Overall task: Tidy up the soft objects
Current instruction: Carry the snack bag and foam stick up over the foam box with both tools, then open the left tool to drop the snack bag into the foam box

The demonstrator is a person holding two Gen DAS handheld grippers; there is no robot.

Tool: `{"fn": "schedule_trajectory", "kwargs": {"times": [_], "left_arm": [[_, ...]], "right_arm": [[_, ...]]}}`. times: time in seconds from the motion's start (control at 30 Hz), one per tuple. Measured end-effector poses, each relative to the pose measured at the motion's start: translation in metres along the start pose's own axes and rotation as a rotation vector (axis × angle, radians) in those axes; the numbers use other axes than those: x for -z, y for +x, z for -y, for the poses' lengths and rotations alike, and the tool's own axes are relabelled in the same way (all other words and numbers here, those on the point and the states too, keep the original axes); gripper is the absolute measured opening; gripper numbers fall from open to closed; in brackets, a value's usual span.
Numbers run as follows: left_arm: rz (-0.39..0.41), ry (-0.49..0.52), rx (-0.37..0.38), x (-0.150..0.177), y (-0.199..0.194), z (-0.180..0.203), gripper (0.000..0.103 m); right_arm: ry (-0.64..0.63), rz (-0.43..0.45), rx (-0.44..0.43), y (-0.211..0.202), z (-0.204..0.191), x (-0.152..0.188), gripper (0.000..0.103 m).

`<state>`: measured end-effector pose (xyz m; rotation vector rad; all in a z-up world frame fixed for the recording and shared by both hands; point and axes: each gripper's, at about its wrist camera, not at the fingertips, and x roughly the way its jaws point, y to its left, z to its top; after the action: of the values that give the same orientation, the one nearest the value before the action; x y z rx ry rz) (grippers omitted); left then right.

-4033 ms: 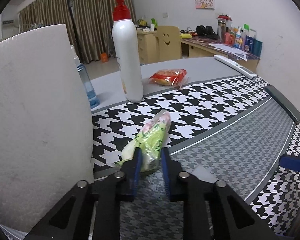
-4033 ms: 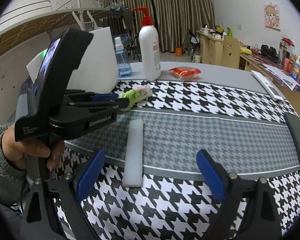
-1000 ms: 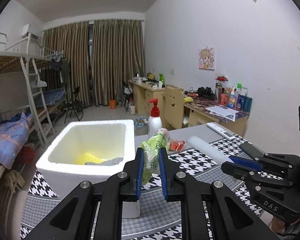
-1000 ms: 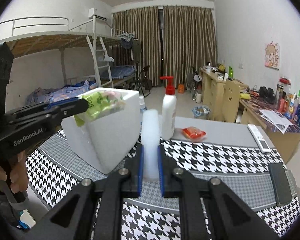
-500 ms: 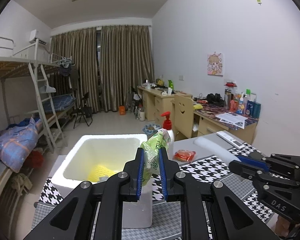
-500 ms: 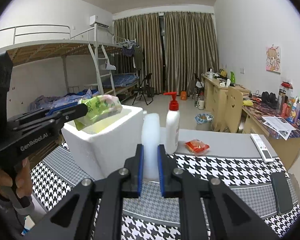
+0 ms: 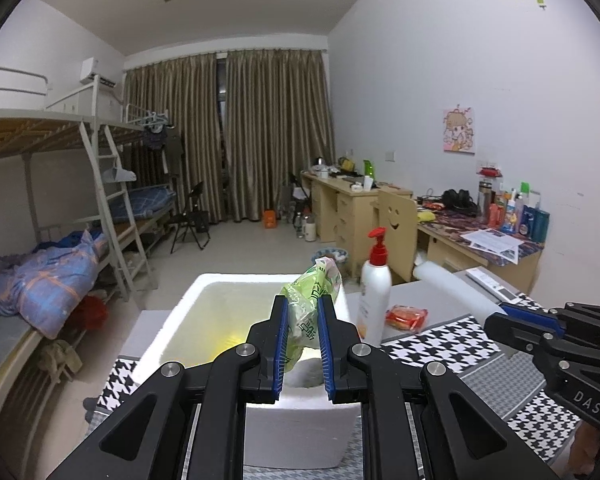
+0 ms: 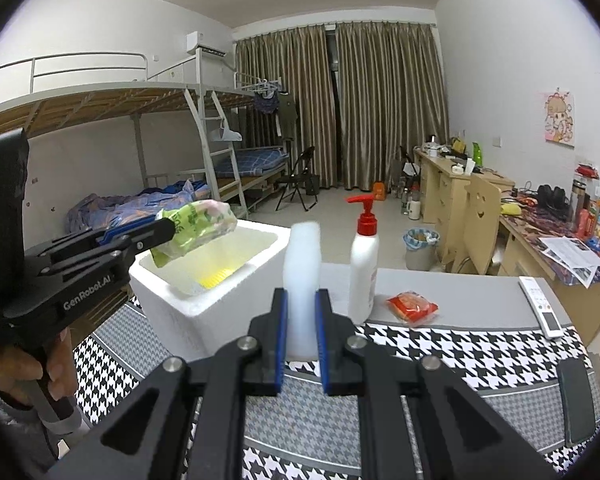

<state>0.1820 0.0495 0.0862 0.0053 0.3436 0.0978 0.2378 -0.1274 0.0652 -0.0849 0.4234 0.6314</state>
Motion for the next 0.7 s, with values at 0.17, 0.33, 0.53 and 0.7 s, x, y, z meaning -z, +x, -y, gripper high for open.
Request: {"fn": "schedule_trajectory", "kwargs": {"times": [0.17, 0.33, 0.53, 0.7], "left_arm": [[-0.011, -0.013, -0.034, 0.001, 0.008, -0.012, 0.016], [-0.015, -0.019, -0.057, 0.001, 0.012, -0.022, 0.016], [-0.020, -0.026, -0.077, 0.000, 0.017, -0.031, 0.016], [-0.035, -0.027, -0.078, 0.001, 0.024, -0.037, 0.016]], "right_arm": [[0.002, -0.008, -0.021, 0.011, -0.006, -0.005, 0.016], [-0.006, -0.018, -0.051, 0.021, -0.017, -0.013, 0.016], [-0.013, -0.031, -0.079, 0.031, -0.030, -0.021, 0.017], [-0.035, -0.041, -0.087, 0.039, -0.041, -0.023, 0.016]]}}
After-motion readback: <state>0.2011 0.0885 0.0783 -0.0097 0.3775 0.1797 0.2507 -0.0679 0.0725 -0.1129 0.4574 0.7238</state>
